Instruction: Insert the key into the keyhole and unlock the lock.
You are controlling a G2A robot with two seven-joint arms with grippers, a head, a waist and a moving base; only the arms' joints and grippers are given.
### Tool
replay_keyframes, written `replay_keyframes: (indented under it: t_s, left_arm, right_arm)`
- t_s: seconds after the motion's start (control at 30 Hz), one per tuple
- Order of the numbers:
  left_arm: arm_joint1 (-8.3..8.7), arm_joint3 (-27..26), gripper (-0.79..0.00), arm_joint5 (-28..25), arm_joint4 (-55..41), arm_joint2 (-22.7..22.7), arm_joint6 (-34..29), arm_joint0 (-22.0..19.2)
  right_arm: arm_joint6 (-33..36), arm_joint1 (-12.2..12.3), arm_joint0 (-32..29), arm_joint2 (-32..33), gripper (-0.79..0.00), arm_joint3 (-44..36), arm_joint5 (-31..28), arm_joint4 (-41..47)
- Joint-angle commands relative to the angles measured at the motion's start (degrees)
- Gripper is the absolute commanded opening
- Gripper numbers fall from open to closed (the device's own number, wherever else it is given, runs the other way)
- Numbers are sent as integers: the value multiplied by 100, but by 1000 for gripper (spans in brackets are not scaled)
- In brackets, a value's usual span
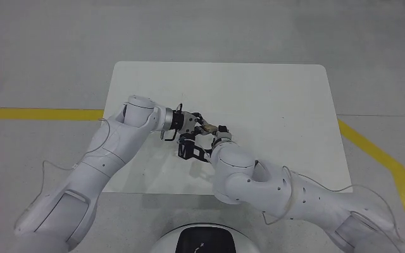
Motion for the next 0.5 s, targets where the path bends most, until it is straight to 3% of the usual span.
replay_keyframes:
  t_s: [0.0,0.43,0.47]
  left_arm:
    - [2,-36,-785,-2,22,4,34,14]
    - [26,-109,-785,56,-25,-53,5,75]
    - [27,-99,-785,56,-29,-55,-7,69]
  right_arm:
    - [27,-15,48,-62,-785,24,27,-1]
    - [27,-130,175,-123,-785,204,28,109]
    - [27,-129,157,-105,-757,187,28,98]
